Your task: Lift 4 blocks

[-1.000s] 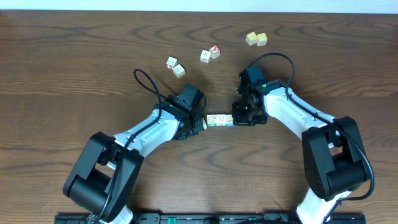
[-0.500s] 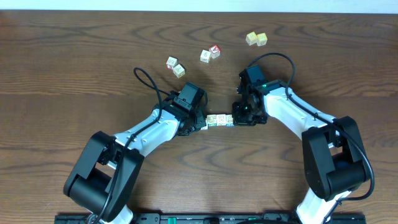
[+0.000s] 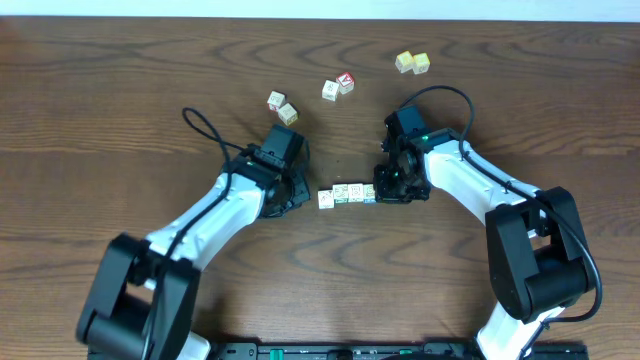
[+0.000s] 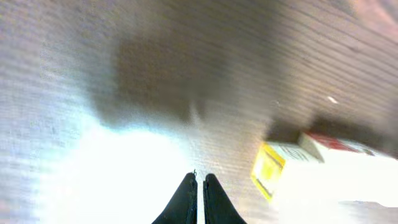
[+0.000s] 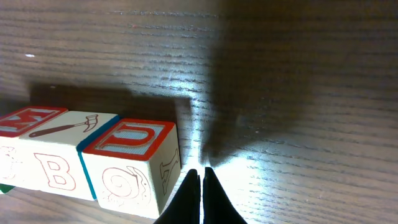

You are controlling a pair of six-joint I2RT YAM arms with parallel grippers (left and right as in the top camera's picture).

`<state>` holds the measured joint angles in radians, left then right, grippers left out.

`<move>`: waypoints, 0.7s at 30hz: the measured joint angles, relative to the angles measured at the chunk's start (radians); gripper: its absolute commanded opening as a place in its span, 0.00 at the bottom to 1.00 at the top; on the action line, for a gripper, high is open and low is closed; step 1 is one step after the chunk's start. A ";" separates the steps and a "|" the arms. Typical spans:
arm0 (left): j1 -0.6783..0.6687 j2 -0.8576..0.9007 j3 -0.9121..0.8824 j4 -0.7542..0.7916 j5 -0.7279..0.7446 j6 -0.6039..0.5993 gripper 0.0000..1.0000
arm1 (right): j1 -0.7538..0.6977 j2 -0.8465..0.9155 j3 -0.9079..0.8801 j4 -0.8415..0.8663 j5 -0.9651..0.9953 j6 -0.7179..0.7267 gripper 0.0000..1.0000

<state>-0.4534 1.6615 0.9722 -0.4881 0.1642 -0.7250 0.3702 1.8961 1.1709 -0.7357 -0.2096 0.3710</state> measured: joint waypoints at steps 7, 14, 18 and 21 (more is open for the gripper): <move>-0.140 -0.008 -0.030 0.028 0.092 -0.042 0.07 | 0.000 0.000 0.000 0.000 0.000 0.000 0.02; -0.228 0.053 -0.045 0.065 0.061 -0.103 0.07 | 0.000 0.000 0.000 -0.001 0.000 0.000 0.02; -0.228 0.093 -0.046 0.100 0.038 -0.117 0.07 | 0.000 0.000 0.000 0.000 0.000 0.000 0.02; -0.228 0.100 -0.047 0.147 0.031 -0.118 0.07 | 0.000 0.000 0.000 0.001 0.000 0.000 0.02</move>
<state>-0.6811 1.7615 0.9257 -0.3412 0.1955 -0.8429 0.3702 1.8961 1.1709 -0.7349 -0.2096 0.3706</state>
